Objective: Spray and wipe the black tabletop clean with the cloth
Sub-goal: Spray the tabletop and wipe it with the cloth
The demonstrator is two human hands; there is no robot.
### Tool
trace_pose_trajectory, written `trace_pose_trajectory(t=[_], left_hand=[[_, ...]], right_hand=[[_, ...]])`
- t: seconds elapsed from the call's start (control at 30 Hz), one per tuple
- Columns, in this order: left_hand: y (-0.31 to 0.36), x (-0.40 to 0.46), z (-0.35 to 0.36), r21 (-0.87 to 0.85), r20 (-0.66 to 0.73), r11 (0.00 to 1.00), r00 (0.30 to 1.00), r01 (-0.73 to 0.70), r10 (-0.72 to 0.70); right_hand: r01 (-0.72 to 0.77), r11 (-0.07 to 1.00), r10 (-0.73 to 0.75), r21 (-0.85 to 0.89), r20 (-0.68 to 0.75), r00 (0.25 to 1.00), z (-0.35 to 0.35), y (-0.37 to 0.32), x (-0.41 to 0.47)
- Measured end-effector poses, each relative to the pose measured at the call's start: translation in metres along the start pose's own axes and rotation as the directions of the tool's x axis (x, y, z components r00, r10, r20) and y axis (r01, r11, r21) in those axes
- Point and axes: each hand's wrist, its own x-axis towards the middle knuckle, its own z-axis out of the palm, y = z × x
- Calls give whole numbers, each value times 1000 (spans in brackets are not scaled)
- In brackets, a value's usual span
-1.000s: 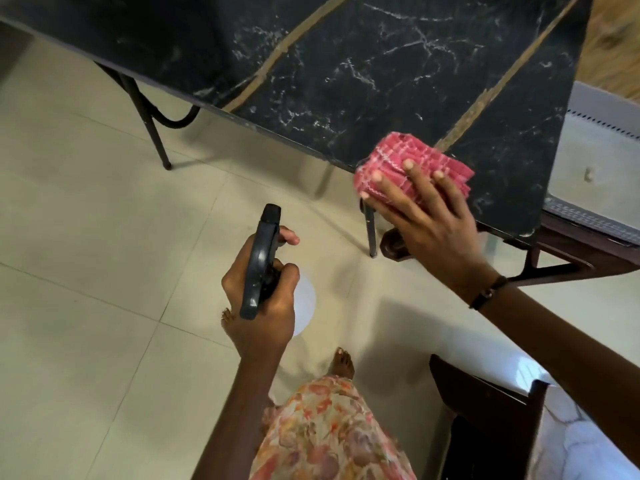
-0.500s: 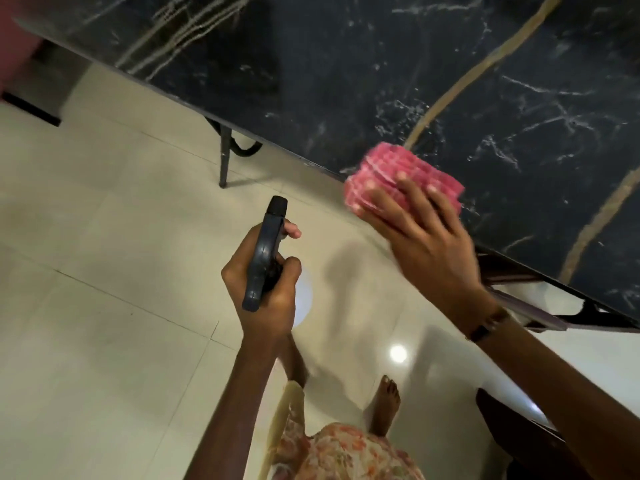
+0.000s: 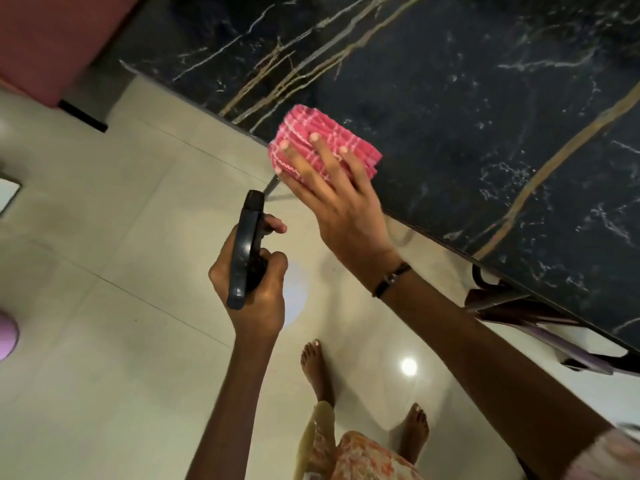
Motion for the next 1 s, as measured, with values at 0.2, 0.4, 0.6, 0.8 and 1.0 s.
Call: trace_pose_trajectory(t=[0.2,0.4,0.6,0.8,1.0], left_hand=[[-9,26,-33,-10,-22,999,999,32,-32],[-17,47,-56,-36,-76,998,996,49,-52],[-21,66,-73,-43,-103,997,993,62,-66],[-17,92,-99,-12,-161,998,985,58,-60],[-12,132,-121,21,-198,998,979,60,-54]], right_hand=[[-52,999,51,6,91,995,-6,10,-25],[-136,991,135,7,109,985,-13,-2,-11],[-88,992,81,92,76,994,3,-60,110],[-48,992,35,113,116,993,4,-98,192],[-22,906,-25,423,106,994,5,-91,244]])
